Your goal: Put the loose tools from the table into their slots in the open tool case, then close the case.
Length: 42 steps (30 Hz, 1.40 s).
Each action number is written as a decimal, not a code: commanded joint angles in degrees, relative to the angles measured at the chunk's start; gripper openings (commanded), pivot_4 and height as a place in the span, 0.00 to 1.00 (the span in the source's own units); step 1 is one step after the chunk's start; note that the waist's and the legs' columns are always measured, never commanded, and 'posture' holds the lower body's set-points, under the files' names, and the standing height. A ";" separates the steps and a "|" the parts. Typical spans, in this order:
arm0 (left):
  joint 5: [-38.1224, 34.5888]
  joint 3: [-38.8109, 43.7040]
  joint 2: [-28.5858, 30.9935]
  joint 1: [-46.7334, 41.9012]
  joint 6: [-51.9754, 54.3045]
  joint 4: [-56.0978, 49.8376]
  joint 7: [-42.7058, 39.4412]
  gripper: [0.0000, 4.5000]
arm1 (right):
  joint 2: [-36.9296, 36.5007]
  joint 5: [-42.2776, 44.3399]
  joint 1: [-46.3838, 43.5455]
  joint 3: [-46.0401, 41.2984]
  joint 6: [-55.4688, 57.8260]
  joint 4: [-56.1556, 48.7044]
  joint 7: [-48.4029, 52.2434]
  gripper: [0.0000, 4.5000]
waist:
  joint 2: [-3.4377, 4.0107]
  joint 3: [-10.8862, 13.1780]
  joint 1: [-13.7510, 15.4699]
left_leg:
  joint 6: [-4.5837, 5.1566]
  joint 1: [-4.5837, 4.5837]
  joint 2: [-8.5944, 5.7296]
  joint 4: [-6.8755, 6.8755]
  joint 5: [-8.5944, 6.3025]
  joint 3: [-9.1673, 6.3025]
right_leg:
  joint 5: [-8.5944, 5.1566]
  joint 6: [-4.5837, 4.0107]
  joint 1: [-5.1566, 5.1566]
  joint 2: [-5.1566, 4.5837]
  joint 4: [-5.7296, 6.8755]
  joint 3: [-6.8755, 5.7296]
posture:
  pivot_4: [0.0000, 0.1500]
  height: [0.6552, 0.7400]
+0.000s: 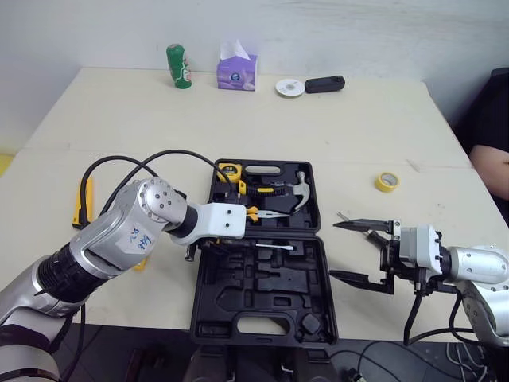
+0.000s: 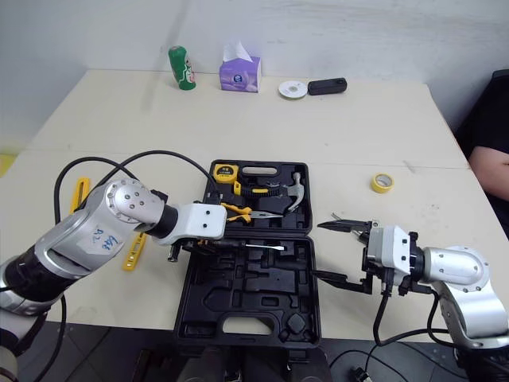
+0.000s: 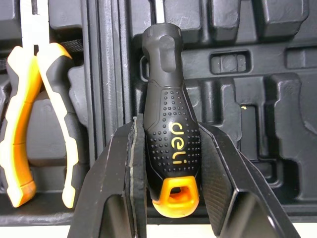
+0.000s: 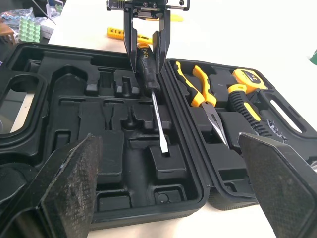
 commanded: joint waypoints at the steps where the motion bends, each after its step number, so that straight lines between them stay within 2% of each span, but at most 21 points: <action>1: 1.82 -0.28 0.23 0.23 -0.68 -0.02 -0.20 0.24 | 0.00 0.21 -0.60 -0.73 -0.26 -0.72 -0.56 1.00 | 0.00 0.00 0.00 | 0.00 0.00 0.00 0.01 0.00 0.00 | 0.00 0.00 0.00 0.00 0.00 0.00 | 1.00 1.00; 6: 2.63 -0.76 -0.33 0.16 -1.28 0.98 -0.35 0.24 | 0.26 0.16 -0.82 -0.22 -0.22 -1.02 -1.14 1.00 | 0.00 0.00 -0.02 | 0.01 -0.01 0.00 0.08 -0.01 -0.01 | 0.00 0.00 0.01 0.00 0.04 0.00 | 1.00 1.00; 11: 3.03 0.09 1.26 3.75 -1.97 -1.32 0.11 0.24 | 0.39 0.08 -1.13 0.25 -0.16 -1.18 -1.66 1.00 | 0.00 0.00 -0.15 | 0.02 0.02 0.02 0.09 -0.02 -0.02 | 0.00 0.00 0.03 -0.01 0.04 0.01 | 1.00 1.00; 42: 5.76 0.33 -3.79 2.84 -1.92 -0.17 -0.14 0.24 | 1.49 -0.14 -0.62 1.67 0.00 -2.34 -3.66 1.00 | 0.00 0.00 0.77 | 0.09 0.02 0.01 0.20 -0.06 -0.02 | 0.02 0.03 0.09 -0.03 0.08 0.01 | 1.00 1.00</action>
